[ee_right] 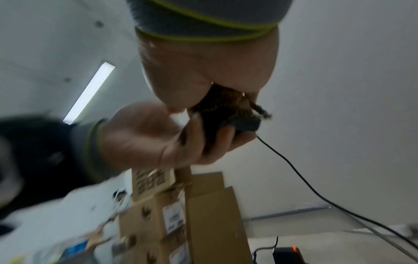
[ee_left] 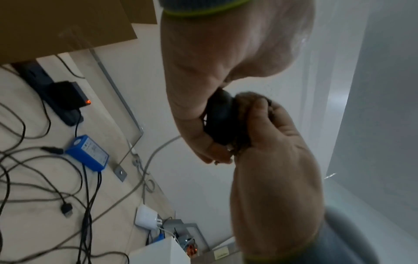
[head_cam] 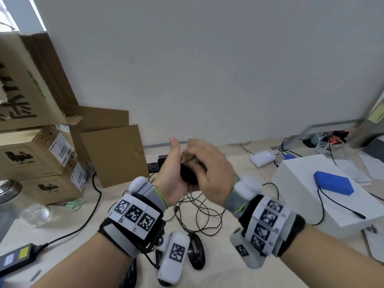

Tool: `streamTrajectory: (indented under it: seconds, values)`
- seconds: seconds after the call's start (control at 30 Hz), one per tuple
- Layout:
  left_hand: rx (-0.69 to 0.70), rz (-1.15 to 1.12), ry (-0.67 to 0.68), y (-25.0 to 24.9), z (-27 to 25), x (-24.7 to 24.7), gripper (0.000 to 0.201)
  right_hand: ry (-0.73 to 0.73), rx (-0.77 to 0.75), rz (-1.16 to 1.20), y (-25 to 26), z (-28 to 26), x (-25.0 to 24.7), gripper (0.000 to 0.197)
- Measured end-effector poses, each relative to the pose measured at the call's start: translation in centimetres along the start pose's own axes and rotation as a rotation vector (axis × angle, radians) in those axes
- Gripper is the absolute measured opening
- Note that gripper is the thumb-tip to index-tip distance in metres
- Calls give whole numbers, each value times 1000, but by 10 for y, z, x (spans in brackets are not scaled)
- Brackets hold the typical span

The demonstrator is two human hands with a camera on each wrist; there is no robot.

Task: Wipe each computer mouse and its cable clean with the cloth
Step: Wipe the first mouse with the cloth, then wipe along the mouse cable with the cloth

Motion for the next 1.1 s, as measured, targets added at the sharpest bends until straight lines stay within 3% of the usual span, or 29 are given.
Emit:
streamTrajectory:
  seconds: [0.1,0.17,0.3,0.43,0.5,0.6,0.67,0.73,0.8,0.9,1.1]
  values:
    - [20,-51,-6,2,0,-2,83,117,-179,-55,-3,-13,9,22]
    - [37,110,-33,8,1,-4,91,81,-123,-30,-7,-7,1,21]
    - [116,373,-40,12,1,-6,83,-138,235,117,-21,9,-15,16]
    - [212,600,-32,10,-4,-19,39,-279,684,226,-58,1,-27,14]
    - [253,690,-86,11,-2,-28,41,-471,858,416,-64,-7,-34,24]
    - [368,836,-150,16,1,-36,50,-660,1030,1074,-59,-18,-39,39]
    - [435,913,-160,20,2,-36,52,-698,1109,1334,-55,-24,-36,36]
    - [479,952,-135,23,2,-35,52,-608,1082,1422,-47,-28,-28,35]
    - [490,975,-70,25,5,-32,52,-478,1016,1381,-41,-30,-18,38]
    - [505,1052,-9,26,7,-31,54,-345,1037,1305,-32,-33,-12,38]
    - [445,1135,82,29,9,-27,50,-496,987,802,-39,-32,-10,13]
Point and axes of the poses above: each hand's wrist, its own z-axis towards the middle knuckle, its own x-axis out of the palm, y = z × x, the point moved 1 cm from there along z, towards the middle knuckle, and after that the axes turned 9 degrees about z, right-handed, at the moved point
